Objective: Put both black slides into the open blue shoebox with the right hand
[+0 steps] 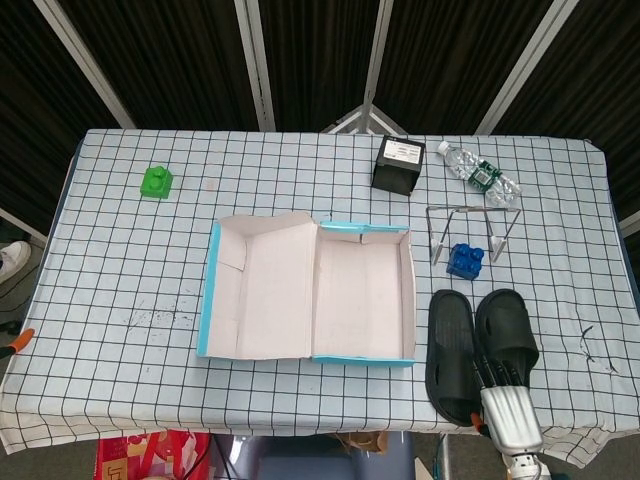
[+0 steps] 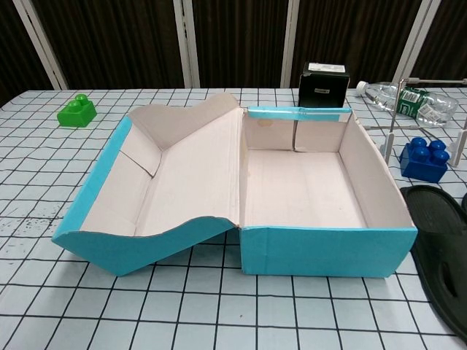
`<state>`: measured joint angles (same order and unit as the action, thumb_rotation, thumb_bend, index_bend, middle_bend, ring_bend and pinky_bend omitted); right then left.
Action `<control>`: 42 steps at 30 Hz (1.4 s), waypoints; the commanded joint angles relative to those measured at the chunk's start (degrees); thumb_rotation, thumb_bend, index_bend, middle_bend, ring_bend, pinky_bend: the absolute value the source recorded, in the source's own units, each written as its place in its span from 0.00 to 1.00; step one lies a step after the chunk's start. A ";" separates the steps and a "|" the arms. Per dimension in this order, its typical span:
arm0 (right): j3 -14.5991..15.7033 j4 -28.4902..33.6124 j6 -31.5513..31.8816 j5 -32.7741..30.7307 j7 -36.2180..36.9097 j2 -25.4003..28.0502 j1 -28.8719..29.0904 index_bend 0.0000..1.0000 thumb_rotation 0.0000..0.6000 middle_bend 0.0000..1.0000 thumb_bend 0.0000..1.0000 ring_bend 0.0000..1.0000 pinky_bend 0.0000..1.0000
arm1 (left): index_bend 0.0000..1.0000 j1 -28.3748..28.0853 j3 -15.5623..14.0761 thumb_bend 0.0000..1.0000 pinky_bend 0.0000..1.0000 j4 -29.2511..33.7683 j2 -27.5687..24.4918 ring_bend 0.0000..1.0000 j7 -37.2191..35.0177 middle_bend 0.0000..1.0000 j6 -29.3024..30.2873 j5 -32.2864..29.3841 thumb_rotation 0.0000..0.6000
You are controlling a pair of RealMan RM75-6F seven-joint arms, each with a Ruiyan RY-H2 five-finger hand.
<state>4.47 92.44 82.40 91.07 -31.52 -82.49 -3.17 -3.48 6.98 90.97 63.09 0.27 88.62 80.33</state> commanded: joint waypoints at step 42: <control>-0.75 22.16 -16.48 -14.96 -25.71 12.71 11.52 0.07 1.00 0.07 0.21 0.16 0.14 | 0.10 -0.24 -0.17 0.22 0.10 1.32 0.05 0.00 2.63 0.00 -1.06 -0.96 1.00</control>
<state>3.87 113.16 66.64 76.85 -55.78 -70.43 7.14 -3.73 6.83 92.26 63.15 2.86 87.50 79.31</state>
